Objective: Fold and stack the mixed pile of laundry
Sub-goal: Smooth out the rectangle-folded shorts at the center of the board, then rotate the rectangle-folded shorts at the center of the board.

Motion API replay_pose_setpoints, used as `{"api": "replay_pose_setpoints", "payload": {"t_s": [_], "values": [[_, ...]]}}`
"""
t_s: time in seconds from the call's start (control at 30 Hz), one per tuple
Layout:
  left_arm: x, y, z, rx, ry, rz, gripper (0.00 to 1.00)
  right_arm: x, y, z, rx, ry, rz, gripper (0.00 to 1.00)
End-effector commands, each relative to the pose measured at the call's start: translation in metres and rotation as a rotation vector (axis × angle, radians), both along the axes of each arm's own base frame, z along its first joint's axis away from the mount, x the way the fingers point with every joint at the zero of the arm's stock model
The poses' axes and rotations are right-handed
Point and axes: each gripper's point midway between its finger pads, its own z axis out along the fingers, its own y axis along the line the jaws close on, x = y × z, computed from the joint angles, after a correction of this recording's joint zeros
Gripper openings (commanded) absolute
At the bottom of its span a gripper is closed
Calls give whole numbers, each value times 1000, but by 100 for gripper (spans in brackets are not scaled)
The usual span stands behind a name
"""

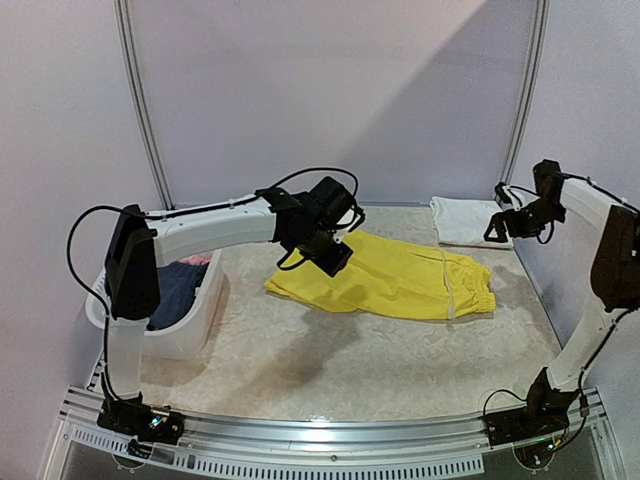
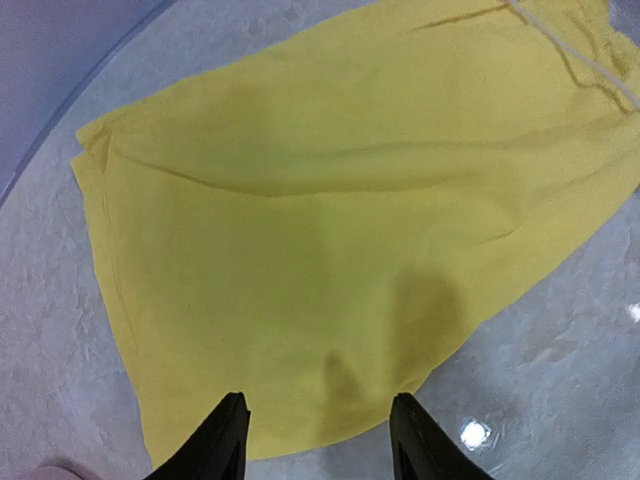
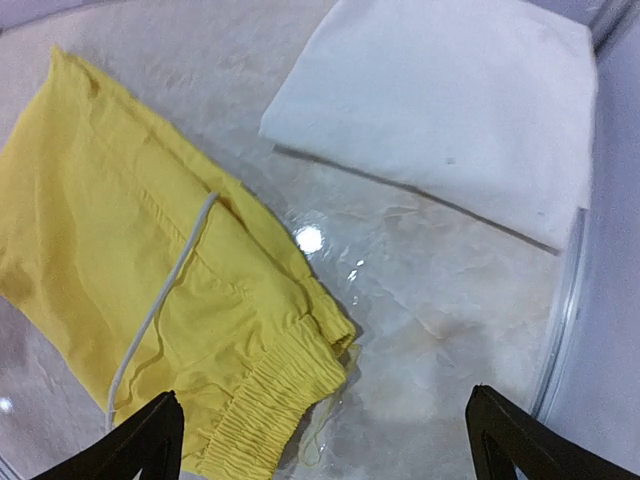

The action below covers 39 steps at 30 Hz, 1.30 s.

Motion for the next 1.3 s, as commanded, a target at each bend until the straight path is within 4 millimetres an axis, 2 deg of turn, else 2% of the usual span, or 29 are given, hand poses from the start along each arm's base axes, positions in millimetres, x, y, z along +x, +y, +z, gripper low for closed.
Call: {"api": "replay_pose_setpoints", "payload": {"t_s": [0.0, 0.13, 0.23, 0.3, 0.37, 0.5, 0.67, 0.8, 0.9, 1.0, 1.13, 1.27], "values": [[9, -24, 18, -88, -16, -13, 49, 3, -30, 27, 182, -102, -172, 99], [2, -57, 26, -163, -17, -55, 49, -16, -18, 2, 275, 0, -135, 99], [-1, -76, 24, -187, -12, -79, 49, -29, -6, -19, 349, 96, -108, 99], [-2, -83, 20, -196, -2, -82, 49, -35, 2, -22, 386, 105, -68, 99], [1, -78, 13, -170, 3, -58, 49, -38, 8, -15, 406, 89, -29, 98], [22, -42, 1, -79, 4, 41, 50, -44, 17, -3, 394, 62, 18, 93], [41, 12, -20, -29, 103, 172, 50, -63, 41, -18, 292, 135, 107, 87], [38, 43, -31, 15, 126, 214, 50, -90, 69, -38, 152, 206, 258, 82], [32, 60, -35, 46, 138, 213, 50, -113, 94, -48, 59, 220, 396, 82], [21, 73, -34, 98, 155, 165, 50, -125, 114, -51, -84, 173, 541, 81], [14, 112, -25, 215, 175, 227, 50, -128, 158, -34, -177, 51, 699, 82], [14, 143, -1, 177, 165, 349, 50, -115, 229, -6, -215, -138, 838, 84]]}}
